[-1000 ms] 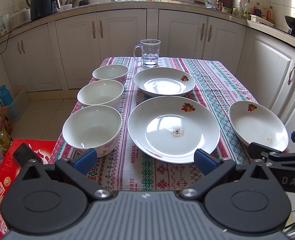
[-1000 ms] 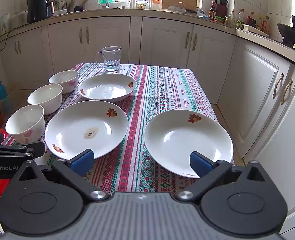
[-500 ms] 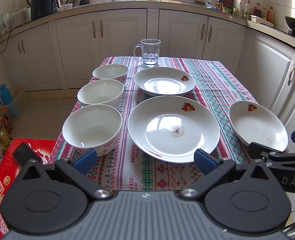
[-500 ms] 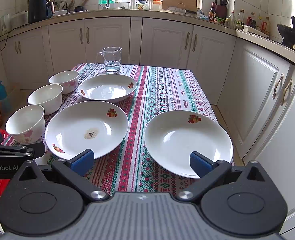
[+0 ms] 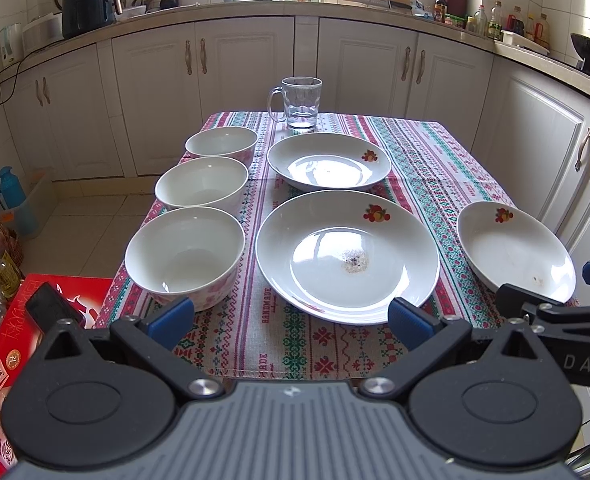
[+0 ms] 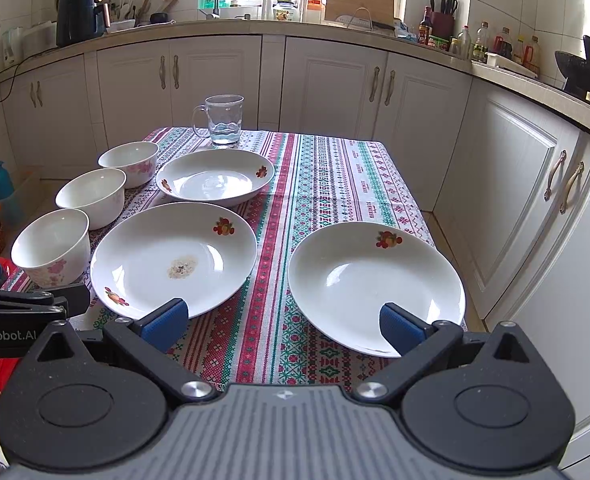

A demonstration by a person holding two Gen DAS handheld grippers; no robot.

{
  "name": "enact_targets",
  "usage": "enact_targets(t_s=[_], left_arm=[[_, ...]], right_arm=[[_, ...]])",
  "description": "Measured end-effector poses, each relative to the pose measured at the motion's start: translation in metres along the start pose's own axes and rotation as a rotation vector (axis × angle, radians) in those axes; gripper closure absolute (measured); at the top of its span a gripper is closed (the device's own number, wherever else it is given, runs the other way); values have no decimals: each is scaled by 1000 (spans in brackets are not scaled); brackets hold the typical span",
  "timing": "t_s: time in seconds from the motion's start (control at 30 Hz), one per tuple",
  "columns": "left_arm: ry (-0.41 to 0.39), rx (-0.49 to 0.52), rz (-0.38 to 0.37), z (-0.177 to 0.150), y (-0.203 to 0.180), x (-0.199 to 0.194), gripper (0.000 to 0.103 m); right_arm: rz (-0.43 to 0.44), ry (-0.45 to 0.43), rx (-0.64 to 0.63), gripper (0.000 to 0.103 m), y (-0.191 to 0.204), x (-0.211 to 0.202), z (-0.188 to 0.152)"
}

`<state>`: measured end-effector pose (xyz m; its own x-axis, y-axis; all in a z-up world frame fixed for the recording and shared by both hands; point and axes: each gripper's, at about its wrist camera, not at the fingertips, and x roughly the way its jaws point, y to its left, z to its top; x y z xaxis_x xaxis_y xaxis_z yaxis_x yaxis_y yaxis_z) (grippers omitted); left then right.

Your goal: Organize plates and bowls

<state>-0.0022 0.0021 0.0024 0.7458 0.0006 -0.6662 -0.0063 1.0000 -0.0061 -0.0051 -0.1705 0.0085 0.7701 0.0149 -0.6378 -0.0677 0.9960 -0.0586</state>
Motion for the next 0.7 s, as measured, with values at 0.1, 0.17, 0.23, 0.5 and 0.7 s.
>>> enact_targets(t_s=[0.1, 0.17, 0.23, 0.5, 0.7], left_arm=[[1, 2, -1, 0, 0, 0, 1], [0, 2, -5, 0, 0, 0, 1], [2, -1, -11, 0, 1, 1, 1], [-6, 20, -43, 5, 1, 4, 1], [-43, 51, -81, 13, -4, 7, 1]], right_arm=[[0, -2, -3, 0, 0, 0, -1], [-1, -4, -5, 0, 1, -1, -2], [1, -6, -7, 0, 1, -1, -2], [-1, -26, -25, 0, 1, -2, 0], [6, -42, -29, 0, -5, -2, 5]])
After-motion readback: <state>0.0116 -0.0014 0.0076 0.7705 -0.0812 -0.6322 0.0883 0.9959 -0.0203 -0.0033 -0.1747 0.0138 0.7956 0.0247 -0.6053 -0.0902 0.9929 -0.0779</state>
